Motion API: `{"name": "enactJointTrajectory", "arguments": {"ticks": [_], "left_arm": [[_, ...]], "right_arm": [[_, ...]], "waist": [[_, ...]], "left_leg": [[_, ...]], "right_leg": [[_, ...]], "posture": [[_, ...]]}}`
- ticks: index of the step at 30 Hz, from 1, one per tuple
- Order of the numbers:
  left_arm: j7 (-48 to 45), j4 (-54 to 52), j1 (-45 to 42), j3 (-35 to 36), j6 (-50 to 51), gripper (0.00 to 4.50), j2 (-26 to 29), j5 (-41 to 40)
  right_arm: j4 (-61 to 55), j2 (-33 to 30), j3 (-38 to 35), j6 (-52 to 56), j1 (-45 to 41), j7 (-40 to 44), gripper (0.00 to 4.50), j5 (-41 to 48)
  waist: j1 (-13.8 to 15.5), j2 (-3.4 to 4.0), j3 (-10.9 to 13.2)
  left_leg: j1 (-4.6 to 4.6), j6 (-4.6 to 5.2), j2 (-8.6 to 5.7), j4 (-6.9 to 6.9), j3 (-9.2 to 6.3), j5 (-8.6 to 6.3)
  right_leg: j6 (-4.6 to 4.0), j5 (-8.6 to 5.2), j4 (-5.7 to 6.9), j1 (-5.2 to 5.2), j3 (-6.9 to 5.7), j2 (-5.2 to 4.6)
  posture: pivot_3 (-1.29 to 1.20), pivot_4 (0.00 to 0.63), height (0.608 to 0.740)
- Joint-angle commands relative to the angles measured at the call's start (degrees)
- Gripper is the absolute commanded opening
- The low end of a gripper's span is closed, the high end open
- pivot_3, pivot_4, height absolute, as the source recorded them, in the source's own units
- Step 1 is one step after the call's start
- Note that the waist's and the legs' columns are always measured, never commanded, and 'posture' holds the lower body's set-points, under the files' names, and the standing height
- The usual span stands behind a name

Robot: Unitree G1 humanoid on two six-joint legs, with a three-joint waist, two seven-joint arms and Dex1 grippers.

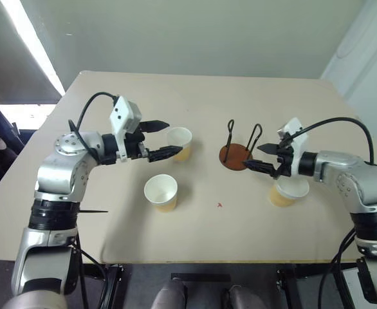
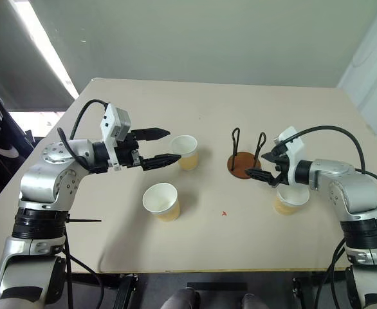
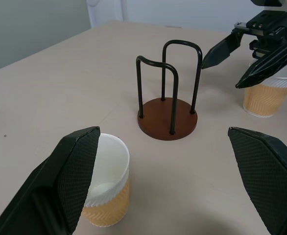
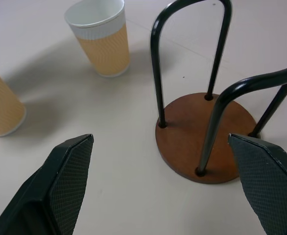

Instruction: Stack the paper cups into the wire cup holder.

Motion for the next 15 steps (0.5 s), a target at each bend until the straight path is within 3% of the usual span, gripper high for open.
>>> {"name": "enactJointTrajectory", "arguments": {"ticks": [1,14,15], "left_arm": [[0.15,-2.2,-1.02,0.54,-0.48,4.5,0.46,-0.38],[0.2,-1.67,-1.55,0.1,-0.67,4.5,0.13,-0.07],[0.23,-1.59,-1.59,0.05,-0.72,4.5,0.09,-0.02]], "right_arm": [[0.72,0.71,0.51,-2.06,-2.24,-0.62,4.48,-2.17],[3.24,4.43,-0.22,-3.35,-5.14,-4.0,4.48,-5.81],[3.37,4.54,-0.2,-3.38,-5.21,-4.17,4.32,-5.95]], "waist": [[0.0,0.0,0.0],[0.03,0.0,0.0],[0.04,0.0,0.0]], "left_leg": [[0.0,0.0,0.0,0.0,0.0,0.0],[-0.14,-0.01,0.01,0.01,0.0,0.0],[-0.16,-0.01,0.01,0.01,0.0,0.0]], "right_leg": [[0.0,0.0,0.01,0.0,0.0,0.0],[0.0,0.0,0.02,-0.14,0.0,0.0],[0.0,0.0,0.02,-0.15,0.0,0.0]], "posture": [[0.0,0.15,0.74],[0.0,0.15,0.74],[0.0,0.15,0.74]]}}
